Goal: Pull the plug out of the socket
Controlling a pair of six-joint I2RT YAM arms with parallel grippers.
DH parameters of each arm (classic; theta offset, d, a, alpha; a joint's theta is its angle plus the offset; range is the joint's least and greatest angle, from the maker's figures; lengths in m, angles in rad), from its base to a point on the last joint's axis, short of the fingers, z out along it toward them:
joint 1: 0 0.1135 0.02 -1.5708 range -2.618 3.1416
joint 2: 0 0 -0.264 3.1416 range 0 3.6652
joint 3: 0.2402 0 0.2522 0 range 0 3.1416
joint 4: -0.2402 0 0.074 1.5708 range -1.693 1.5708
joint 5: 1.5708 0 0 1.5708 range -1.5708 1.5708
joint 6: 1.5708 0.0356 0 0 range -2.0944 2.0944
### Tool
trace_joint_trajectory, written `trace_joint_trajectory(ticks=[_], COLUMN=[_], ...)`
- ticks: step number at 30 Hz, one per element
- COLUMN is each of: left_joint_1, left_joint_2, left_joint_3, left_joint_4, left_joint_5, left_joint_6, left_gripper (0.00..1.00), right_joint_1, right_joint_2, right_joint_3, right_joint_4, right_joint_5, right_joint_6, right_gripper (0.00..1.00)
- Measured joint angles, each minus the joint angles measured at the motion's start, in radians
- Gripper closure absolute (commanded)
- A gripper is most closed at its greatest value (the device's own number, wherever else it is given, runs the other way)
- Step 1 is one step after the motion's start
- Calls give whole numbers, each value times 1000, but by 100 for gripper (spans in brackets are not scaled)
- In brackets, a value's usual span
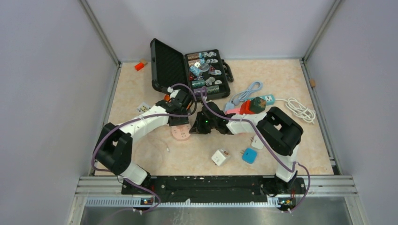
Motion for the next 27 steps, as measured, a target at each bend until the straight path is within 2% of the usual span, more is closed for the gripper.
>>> trace_joint_trajectory(ticks=[10, 21, 27], left_joint_1=[-23, 92, 71], left_joint_2=[21, -3, -2], left_joint_3=[2, 1, 1], left_joint_4=[12, 5, 2], left_joint_5=[-40, 160, 124], left_joint_6=[10, 97, 66], left_gripper=[75, 75, 75], right_joint_1=[0, 0, 1], right_joint_2=[0, 0, 1], right_joint_3=[6, 11, 13], right_joint_4=[-14, -11, -16], right_joint_5=[6, 5, 7], right_joint_6=[0, 0, -1], right_gripper=[91, 91, 91])
